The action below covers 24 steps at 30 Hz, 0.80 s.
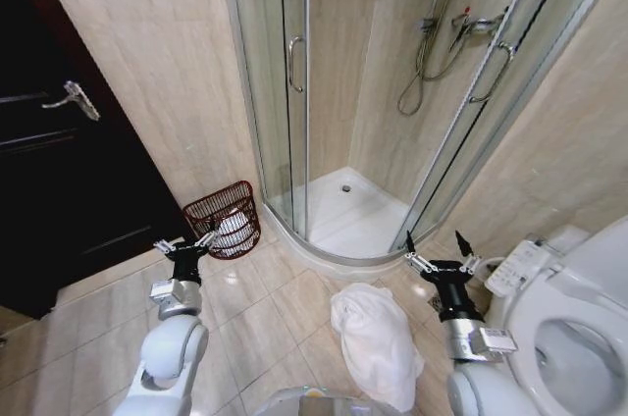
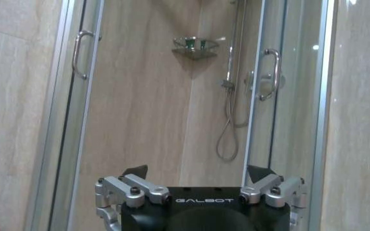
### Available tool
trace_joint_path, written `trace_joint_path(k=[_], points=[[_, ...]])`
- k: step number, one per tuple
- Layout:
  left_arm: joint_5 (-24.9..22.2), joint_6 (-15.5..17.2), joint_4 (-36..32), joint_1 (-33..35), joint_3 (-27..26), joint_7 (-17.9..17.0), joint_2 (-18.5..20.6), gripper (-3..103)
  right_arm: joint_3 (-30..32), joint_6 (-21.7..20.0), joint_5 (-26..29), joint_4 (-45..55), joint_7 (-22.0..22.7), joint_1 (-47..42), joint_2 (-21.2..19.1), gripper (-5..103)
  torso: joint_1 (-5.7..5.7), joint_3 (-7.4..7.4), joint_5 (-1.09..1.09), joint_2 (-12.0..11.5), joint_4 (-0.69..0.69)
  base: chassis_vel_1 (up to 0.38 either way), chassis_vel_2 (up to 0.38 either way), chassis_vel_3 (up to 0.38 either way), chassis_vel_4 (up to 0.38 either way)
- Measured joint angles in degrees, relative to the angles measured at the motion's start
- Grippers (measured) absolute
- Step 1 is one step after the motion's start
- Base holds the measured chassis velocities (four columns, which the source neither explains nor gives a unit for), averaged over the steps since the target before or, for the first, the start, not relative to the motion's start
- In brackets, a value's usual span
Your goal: Discard the used towel into the hamper.
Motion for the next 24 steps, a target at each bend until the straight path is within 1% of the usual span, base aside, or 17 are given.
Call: trace_joint_path(k=[2,3,5,6,7,9,15,24], points=[[-1.01,-0.44,-0.12,0.27,-1.07,2.97,0.20,100,0.31,-0.56,0.99,0.12,-0.71,-0.01,-0.07,100,0.30,0.37,0.00,0.67,0.00,0.000,0.000,0.000,0.000],[-1.01,-0.44,-0.12,0.27,-1.07,2.97,0.20,100,0.31,-0.56,0.99,0.12,-0.71,-0.01,-0.07,100,0.30,0.37,0.00,0.67,0.00,0.000,0.000,0.000,0.000],[-2.57,-0.55,-0.40,0.61,-1.92,5.05,0.43,100,0.38,-0.59,1.26,0.12,-1.18,-0.09,-0.09,100,0.60,0.73,0.00,1.33,0.00,0.000,0.000,0.000,0.000],[-4.02,-0.64,-0.69,0.94,-2.43,6.63,0.62,100,0.37,-0.59,1.27,0.12,-1.38,-0.11,-0.05,100,0.77,0.95,0.00,1.72,0.00,0.000,0.000,0.000,0.000],[-4.02,-0.64,-0.69,0.94,-2.43,6.63,0.62,100,0.37,-0.59,1.27,0.12,-1.38,-0.11,-0.05,100,0.77,0.95,0.00,1.72,0.00,0.000,0.000,0.000,0.000],[-5.01,-0.76,-0.90,1.30,-2.99,8.02,0.97,100,0.23,-0.60,1.22,0.12,-1.48,-0.08,0.02,100,1.05,1.33,0.00,2.39,0.00,0.000,0.000,0.000,0.000],[-5.98,-0.65,-1.03,1.69,-3.52,9.02,1.40,100,0.05,-0.65,0.99,0.19,-1.52,0.05,0.02,100,1.82,2.26,0.00,4.09,0.00,0.000,0.000,0.000,0.000],[-5.89,0.54,-1.70,1.88,-3.42,8.83,1.45,100,0.12,-0.89,0.97,0.80,-1.35,-0.13,-0.08,100,2.75,3.42,0.00,6.16,0.00,0.000,0.000,0.000,0.000]])
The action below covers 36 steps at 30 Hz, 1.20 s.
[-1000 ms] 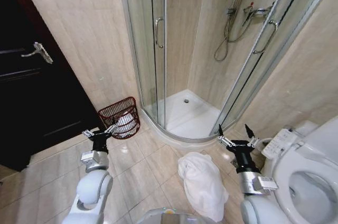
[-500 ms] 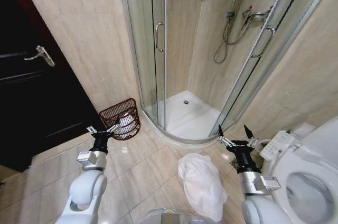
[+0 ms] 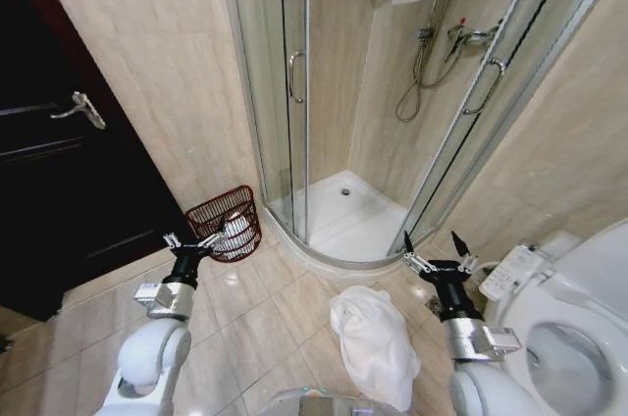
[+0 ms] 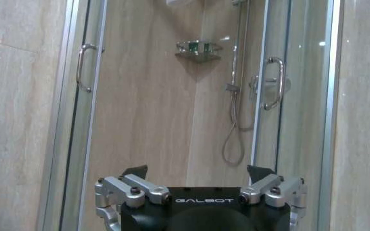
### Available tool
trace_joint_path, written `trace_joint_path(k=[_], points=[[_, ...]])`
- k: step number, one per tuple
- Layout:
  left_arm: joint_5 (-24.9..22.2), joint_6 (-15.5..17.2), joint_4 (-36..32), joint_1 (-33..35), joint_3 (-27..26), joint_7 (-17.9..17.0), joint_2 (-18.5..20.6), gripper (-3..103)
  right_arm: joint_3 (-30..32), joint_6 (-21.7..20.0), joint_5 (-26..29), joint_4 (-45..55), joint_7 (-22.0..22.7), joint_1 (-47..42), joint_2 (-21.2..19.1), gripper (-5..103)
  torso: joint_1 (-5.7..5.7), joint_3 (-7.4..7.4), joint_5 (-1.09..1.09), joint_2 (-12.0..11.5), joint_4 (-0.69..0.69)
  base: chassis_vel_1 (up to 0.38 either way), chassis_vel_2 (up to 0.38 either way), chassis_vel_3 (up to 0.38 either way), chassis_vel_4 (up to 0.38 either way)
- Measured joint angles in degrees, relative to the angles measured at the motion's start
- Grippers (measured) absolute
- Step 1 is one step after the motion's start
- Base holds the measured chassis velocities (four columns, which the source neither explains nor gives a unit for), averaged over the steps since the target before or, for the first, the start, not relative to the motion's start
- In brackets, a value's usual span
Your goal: Discard the used towel into the hamper.
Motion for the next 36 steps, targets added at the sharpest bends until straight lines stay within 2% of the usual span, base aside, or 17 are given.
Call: trace_joint_path(k=[36], points=[[0.18,1.18,-0.52,-0.57,0.71,-0.56,1.24,100,0.16,-0.89,-0.05,0.82,0.79,0.52,-0.36,100,4.32,5.41,0.00,9.73,0.01,0.000,0.000,0.000,0.000]])
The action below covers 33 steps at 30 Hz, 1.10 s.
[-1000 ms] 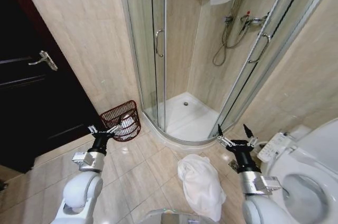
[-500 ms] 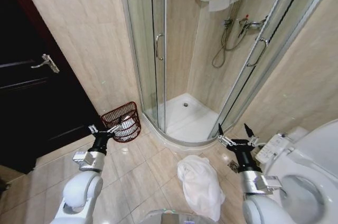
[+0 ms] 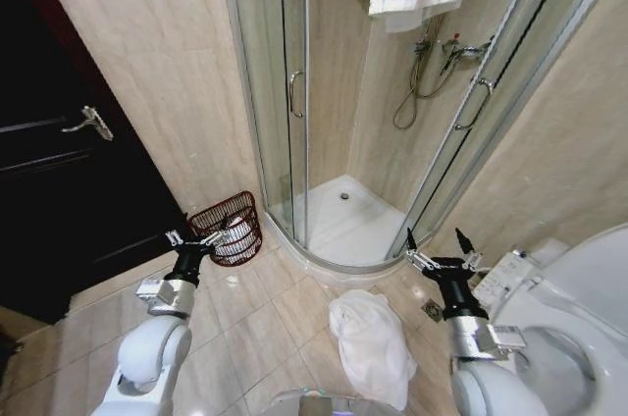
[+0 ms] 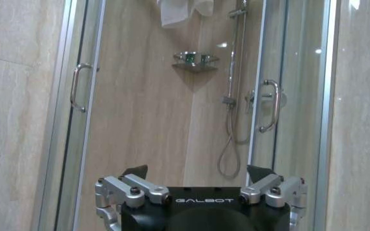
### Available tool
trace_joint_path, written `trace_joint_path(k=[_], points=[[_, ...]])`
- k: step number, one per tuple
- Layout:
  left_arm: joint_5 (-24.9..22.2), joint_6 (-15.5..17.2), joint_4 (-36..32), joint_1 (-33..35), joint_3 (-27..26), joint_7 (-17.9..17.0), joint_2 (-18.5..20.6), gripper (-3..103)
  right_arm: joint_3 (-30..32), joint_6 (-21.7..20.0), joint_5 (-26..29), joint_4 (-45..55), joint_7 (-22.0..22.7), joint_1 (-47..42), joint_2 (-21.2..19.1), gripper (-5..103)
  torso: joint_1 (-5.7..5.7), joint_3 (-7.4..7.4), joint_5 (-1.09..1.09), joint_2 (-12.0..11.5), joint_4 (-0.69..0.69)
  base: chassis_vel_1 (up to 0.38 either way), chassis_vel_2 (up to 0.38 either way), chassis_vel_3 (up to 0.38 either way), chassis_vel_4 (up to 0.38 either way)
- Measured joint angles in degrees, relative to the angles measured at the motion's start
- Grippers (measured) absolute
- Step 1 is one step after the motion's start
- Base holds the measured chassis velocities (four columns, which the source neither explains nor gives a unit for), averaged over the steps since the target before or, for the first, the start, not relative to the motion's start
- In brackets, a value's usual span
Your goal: Discard the used towel into the hamper.
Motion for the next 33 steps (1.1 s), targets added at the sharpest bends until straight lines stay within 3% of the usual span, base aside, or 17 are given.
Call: trace_joint_path(k=[19,23,31,33], points=[[0.15,0.27,0.07,-0.28,0.57,-0.28,-0.25,100,-0.21,-0.40,0.07,0.15,0.04,0.37,-0.01,100,2.59,3.02,0.00,5.61,0.00,0.000,0.000,0.000,0.000],[-1.44,-2.07,0.24,-0.55,0.91,-0.18,-0.27,100,0.22,-0.93,1.09,0.45,0.36,0.56,-0.52,100,3.13,3.76,0.00,6.89,0.00,0.000,0.000,0.000,0.000],[-2.09,-2.97,1.76,-3.25,4.56,-1.56,1.30,100,3.79,-5.27,8.39,2.04,4.33,3.04,-6.48,100,3.40,4.12,0.01,7.50,-0.03,0.000,0.000,0.000,0.000],[-1.30,-3.72,2.39,-2.68,5.37,-1.90,1.23,100,4.08,-8.49,13.36,2.59,6.58,6.24,-10.79,100,3.39,4.11,0.02,7.47,-0.04,0.000,0.000,0.000,0.000]])
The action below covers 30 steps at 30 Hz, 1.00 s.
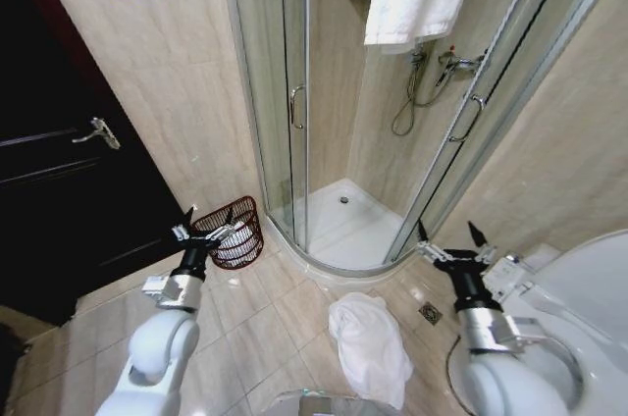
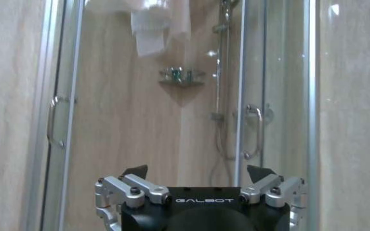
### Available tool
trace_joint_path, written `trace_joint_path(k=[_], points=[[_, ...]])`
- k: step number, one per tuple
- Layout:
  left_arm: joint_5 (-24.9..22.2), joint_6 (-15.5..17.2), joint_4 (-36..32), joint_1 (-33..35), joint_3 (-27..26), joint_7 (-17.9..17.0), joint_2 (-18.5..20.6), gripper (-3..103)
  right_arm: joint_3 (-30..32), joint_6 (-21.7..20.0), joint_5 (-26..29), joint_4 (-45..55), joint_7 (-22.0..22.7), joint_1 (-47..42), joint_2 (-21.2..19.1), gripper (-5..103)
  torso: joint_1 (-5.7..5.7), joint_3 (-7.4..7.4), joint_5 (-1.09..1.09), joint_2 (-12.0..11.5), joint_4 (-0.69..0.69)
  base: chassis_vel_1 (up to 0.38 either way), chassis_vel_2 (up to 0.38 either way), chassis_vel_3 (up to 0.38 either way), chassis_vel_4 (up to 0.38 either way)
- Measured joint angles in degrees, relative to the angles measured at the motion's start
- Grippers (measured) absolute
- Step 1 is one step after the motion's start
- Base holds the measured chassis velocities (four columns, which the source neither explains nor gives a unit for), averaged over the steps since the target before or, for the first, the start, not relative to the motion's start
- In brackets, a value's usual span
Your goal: Discard the used towel into the hamper.
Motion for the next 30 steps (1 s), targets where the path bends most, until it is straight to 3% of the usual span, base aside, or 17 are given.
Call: trace_joint_path(k=[3,6,12,21,27,30], points=[[1.09,-1.11,0.06,1.86,-0.50,-0.05,-0.74,100,0.11,-2.17,3.58,-0.72,1.03,4.72,-5.17,100,-0.03,-0.04,-0.01,-0.08,0.08,0.000,0.000,0.000,0.000],[2.36,-2.47,-0.12,3.97,-1.77,-0.06,-2.20,100,0.16,-4.01,8.30,-2.54,2.60,10.24,-11.33,100,-0.09,-0.11,0.00,-0.19,0.06,0.000,0.000,0.000,0.000],[3.35,-4.33,-0.28,5.36,-3.21,-0.41,-4.74,100,-0.05,-5.04,13.88,-7.08,4.14,19.35,-18.30,100,-0.16,-0.19,0.02,-0.34,0.02,0.000,0.000,0.000,0.000],[5.52,-6.31,0.63,7.35,-4.81,-0.59,-7.70,100,-6.55,-4.80,26.00,-20.88,5.93,46.15,-33.80,100,-0.24,-0.29,0.02,-0.55,0.03,0.000,0.000,0.000,0.000],[5.55,-6.29,0.46,7.17,-5.14,-0.61,-8.31,100,-11.87,-6.10,32.21,-24.33,7.09,59.25,-37.36,100,-0.27,-0.33,-0.03,-0.60,0.03,0.000,0.000,0.000,0.000],[5.54,-6.16,0.30,6.98,-5.16,-0.61,-8.55,100,-19.48,-6.77,36.21,-26.88,8.04,71.28,-38.45,100,-0.30,-0.35,0.00,-0.64,0.03,0.000,0.000,0.000,0.000]])
